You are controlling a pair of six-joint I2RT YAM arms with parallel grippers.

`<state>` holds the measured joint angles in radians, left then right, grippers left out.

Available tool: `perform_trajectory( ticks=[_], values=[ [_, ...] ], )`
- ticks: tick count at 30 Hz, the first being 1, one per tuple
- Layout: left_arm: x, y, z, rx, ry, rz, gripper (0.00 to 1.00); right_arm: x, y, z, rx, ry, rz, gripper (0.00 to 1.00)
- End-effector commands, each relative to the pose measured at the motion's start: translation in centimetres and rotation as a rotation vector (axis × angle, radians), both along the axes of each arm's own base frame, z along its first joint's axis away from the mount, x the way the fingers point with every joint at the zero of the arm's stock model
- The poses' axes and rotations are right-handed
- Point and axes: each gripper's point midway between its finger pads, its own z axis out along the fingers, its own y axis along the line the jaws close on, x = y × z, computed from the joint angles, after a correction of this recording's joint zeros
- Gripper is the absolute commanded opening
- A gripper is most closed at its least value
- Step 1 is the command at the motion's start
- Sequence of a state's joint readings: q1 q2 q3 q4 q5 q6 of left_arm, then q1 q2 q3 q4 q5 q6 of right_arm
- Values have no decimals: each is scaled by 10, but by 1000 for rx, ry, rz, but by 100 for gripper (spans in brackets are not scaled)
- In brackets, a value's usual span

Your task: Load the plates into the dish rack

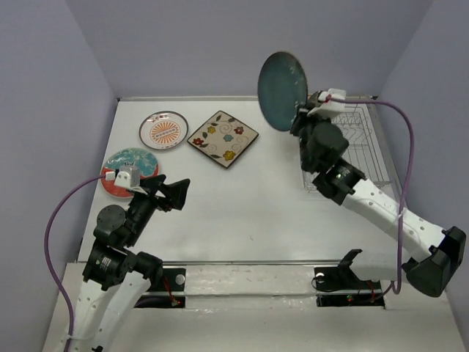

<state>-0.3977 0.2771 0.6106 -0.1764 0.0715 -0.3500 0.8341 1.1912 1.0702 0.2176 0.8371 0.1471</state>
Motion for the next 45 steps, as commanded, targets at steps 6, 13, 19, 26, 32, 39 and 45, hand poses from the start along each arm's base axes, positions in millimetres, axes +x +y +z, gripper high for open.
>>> perform_trajectory(
  ticks=[6, 13, 19, 26, 32, 39, 45],
  values=[
    [-4, -2, 25, -24, -64, -17, 99, 51, -183, 161, -138, -251, -490, 7],
    [-5, -2, 25, -25, -67, -21, 99, 87, -252, 142, -257, -151, -608, 7],
    [-5, -1, 25, -24, -68, -15, 99, 118, -267, 89, -261, -51, -564, 7],
    [-4, -1, 25, -25, -66, -14, 99, 140, -253, 33, -232, 45, -471, 7],
    [-4, -1, 24, -22, -62, -14, 99, 148, -244, -1, -205, 97, -423, 7],
    [-4, -1, 24, -24, -63, -14, 99, 151, -242, -30, -187, 147, -413, 7],
    [-4, -1, 24, -24, -63, -12, 99, 153, -240, -50, -182, 182, -402, 7]
  ],
)
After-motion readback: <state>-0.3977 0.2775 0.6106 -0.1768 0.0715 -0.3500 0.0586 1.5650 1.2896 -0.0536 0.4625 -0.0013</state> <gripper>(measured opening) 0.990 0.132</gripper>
